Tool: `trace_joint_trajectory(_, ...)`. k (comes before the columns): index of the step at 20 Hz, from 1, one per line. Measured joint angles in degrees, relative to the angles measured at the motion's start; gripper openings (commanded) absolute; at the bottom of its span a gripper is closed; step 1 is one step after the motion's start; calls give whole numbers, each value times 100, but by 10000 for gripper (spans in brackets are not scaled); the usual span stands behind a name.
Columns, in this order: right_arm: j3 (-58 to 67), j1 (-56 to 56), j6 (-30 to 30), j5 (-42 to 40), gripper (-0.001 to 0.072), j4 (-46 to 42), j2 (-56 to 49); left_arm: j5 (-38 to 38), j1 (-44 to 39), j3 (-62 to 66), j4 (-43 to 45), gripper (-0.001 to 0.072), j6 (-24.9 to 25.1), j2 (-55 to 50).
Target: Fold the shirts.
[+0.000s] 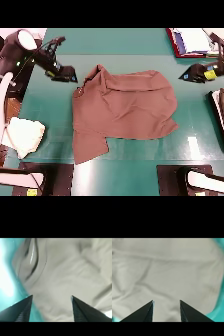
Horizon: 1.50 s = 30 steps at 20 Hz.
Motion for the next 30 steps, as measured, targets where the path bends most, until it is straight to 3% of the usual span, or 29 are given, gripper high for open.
trace_joint_trajectory(6, -1460, -223, -94, -103, 379, 293, 1327, 758, 42, -2999, -72, 570, -44, 1517)
trace_joint_trajectory(12, -2079, -258, -116, -251, 380, 337, 1910, 1443, 24, -4651, -852, 546, 22, 1923)
trace_joint_trajectory(14, -2138, -258, -118, -260, 380, 343, 1969, 1622, -37, -4924, -1025, 294, 66, 1956)
trace_joint_trajectory(15, -2153, -260, -118, -264, 380, 339, 1989, 1683, -61, -5018, -1086, 116, 79, 1967)
trace_joint_trajectory(16, -2170, -260, -118, -267, 380, 304, 2002, 1735, -79, -5073, -1134, 28, 90, 1976)
trace_joint_trajectory(20, -2461, -437, -57, -184, 398, -330, 2026, 1797, -114, -4979, -1235, 26, 116, 2120)
trace_joint_trajectory(22, -2905, -763, -11, -184, 542, -568, 2028, 1797, -118, -4841, -1246, 26, 122, 2282)
trace_joint_trajectory(25, -3652, -1314, 35, -275, 498, -717, 1862, 1805, -125, -4704, -1276, 26, 127, 2476)
trace_joint_trajectory(27, -4109, -1567, 48, -420, 427, -656, 1620, 1821, -125, -4664, -1283, 27, 127, 2535)
trace_joint_trajectory(30, -4553, -1589, 31, -748, 427, -356, 1233, 1834, -125, -4636, -1303, 27, 125, 2573)
